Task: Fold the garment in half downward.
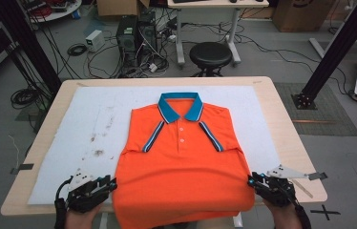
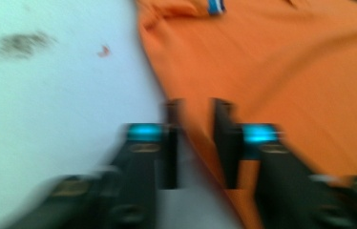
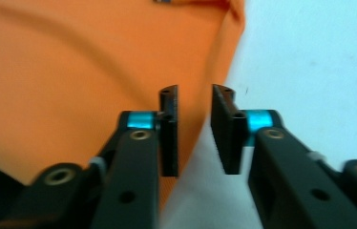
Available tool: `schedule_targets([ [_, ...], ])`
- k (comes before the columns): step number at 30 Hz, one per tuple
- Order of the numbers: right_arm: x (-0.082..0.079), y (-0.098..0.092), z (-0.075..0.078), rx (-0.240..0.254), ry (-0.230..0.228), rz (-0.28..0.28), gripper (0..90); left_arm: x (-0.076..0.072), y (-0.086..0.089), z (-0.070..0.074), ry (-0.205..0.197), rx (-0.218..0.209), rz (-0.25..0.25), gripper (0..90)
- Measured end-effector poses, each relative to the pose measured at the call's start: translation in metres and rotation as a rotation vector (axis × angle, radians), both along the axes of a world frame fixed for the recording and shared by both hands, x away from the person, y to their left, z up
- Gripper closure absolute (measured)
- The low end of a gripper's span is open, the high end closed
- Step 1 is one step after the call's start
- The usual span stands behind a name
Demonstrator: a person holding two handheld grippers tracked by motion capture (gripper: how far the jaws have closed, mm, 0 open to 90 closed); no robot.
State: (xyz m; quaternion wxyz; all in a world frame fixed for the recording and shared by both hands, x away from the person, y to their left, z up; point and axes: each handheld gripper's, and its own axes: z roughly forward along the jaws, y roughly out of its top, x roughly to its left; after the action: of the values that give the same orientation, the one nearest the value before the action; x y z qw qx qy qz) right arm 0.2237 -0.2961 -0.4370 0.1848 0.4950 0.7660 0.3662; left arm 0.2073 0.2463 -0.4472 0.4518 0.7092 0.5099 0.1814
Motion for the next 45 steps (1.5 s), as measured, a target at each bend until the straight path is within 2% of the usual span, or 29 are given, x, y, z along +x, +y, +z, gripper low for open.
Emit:
schedule_targets([
  [2,0.0,0.001,0.001,0.007,-0.004,0.001,66.8,-0.001,-0.001,0.0,-0.016,-0.012,-0.01,58.4],
  [3,-0.001,0.002,0.0,-0.005,-0.005,0.003,64.5,-0.001,-0.002,-0.002,-0.008,-0.013,-0.022,57.8],
  [7,-0.003,0.006,-0.009,-0.054,0.039,0.007,57.3,0.002,-0.008,-0.007,0.024,-0.002,-0.037,56.7],
  [9,-0.003,0.007,-0.011,-0.062,0.041,0.005,57.8,0.002,-0.011,-0.009,0.036,0.018,-0.044,58.0],
  [11,-0.004,0.008,-0.011,-0.079,0.035,-0.004,65.0,0.0,-0.014,-0.011,0.019,0.067,-0.038,65.1],
  [12,-0.004,0.007,-0.011,-0.075,0.033,0.002,75.5,-0.001,-0.014,-0.01,0.006,0.103,-0.043,75.0],
  [13,-0.003,0.006,-0.011,-0.057,0.041,0.02,88.0,-0.001,-0.014,-0.01,0.012,0.103,-0.057,86.9],
  [16,-0.003,0.007,-0.009,-0.069,0.04,0.045,89.6,-0.001,-0.013,-0.008,0.024,0.11,-0.062,87.6],
  [20,-0.008,0.003,-0.005,-0.062,0.038,0.054,89.9,-0.004,-0.004,-0.006,0.044,0.066,-0.066,87.7],
  [22,-0.012,0.0,-0.003,-0.053,0.035,0.058,89.9,-0.006,-0.002,-0.005,0.05,0.064,-0.076,87.7],
  [26,-0.019,-0.002,-0.003,-0.052,0.045,0.064,89.9,-0.01,-0.001,-0.004,0.054,0.071,-0.098,87.7],
  [28,-0.021,-0.002,-0.003,-0.058,0.036,0.072,89.8,-0.012,0.0,-0.003,0.043,0.054,-0.098,87.4],
  [29,-0.021,-0.002,-0.002,-0.05,0.032,0.069,89.0,-0.011,0.001,-0.002,0.036,0.045,-0.094,85.7],
  [30,-0.021,-0.003,-0.001,-0.033,0.023,0.065,84.0,-0.01,0.001,-0.002,0.028,0.037,-0.074,77.2],
  [31,-0.019,-0.003,0.0,-0.018,0.008,0.058,69.7,-0.008,0.003,-0.001,0.016,0.025,-0.054,63.9],
  [32,-0.017,-0.003,0.001,-0.007,-0.008,0.04,62.1,-0.005,0.005,0.0,-0.006,0.01,-0.046,55.7],
  [33,-0.015,-0.003,0.003,0.003,-0.027,0.033,61.3,-0.003,0.007,0.002,-0.032,-0.009,-0.041,50.6],
  [35,-0.008,-0.003,0.005,0.008,-0.059,0.03,50.2,0.004,0.012,0.005,-0.082,-0.043,-0.047,43.3],
  [38,0.009,-0.001,0.008,0.003,-0.083,0.011,38.0,0.018,0.017,0.013,-0.148,-0.064,-0.053,27.9],
  [40,0.02,0.0,0.012,0.007,-0.104,0.002,32.1,0.029,0.02,0.019,-0.181,-0.091,-0.064,25.4],
  [41,0.026,0.001,0.014,0.016,-0.11,0.0,32.1,0.033,0.02,0.023,-0.197,-0.109,-0.08,23.1],
  [43,0.034,0.003,0.02,0.026,-0.133,0.0,31.5,0.042,0.021,0.03,-0.236,-0.116,-0.11,21.9],
  [45,0.043,0.007,0.026,0.017,-0.147,-0.004,27.0,0.052,0.02,0.036,-0.247,-0.13,-0.133,21.9],
])
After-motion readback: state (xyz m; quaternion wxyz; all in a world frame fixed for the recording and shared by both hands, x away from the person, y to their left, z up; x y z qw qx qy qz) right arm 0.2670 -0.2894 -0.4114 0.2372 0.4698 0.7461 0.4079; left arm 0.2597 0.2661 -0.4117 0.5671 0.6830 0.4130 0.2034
